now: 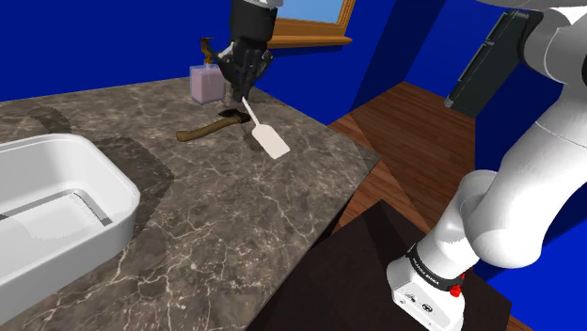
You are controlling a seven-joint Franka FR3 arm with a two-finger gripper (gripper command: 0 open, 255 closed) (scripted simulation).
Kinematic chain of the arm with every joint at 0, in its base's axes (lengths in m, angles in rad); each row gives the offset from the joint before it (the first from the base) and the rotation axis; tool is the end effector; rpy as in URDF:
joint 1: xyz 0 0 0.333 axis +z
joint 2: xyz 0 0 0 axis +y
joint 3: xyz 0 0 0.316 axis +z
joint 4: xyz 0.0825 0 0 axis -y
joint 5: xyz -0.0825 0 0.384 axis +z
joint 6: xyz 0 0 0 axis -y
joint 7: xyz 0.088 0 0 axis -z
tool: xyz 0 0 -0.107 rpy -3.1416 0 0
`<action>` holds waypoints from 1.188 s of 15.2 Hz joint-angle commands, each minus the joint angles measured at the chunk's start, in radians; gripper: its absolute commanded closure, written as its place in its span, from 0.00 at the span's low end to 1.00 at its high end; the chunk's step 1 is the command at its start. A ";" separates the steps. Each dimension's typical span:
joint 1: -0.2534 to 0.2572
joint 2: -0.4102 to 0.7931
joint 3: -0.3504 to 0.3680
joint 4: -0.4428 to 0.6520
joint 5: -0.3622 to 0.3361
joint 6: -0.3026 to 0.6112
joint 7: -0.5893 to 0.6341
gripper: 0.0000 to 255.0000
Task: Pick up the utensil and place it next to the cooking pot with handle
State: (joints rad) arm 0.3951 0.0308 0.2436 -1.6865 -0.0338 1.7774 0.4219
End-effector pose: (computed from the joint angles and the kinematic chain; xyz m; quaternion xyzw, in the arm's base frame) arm 0.4670 0.3409 0.5709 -0.9933 -0.1109 -0.0329 0.0043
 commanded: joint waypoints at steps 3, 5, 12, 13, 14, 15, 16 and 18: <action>0.046 0.005 0.042 0.008 -0.008 -0.007 0.091 1.00; 0.068 0.009 0.063 0.001 -0.013 0.004 0.136 1.00; 0.067 0.008 0.062 -0.095 -0.013 0.098 0.138 1.00; 0.067 0.009 0.062 -0.108 -0.014 0.111 0.139 1.00; 0.067 0.010 0.062 -0.120 -0.014 0.125 0.140 1.00; 0.067 0.011 0.062 -0.132 -0.015 0.138 0.140 1.00; 0.067 0.012 0.062 -0.144 -0.016 0.151 0.141 1.00; 0.067 0.016 0.062 -0.167 -0.017 0.177 0.143 1.00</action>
State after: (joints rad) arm 0.4622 0.0478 0.3057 -1.8390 -0.0513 1.9412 0.5638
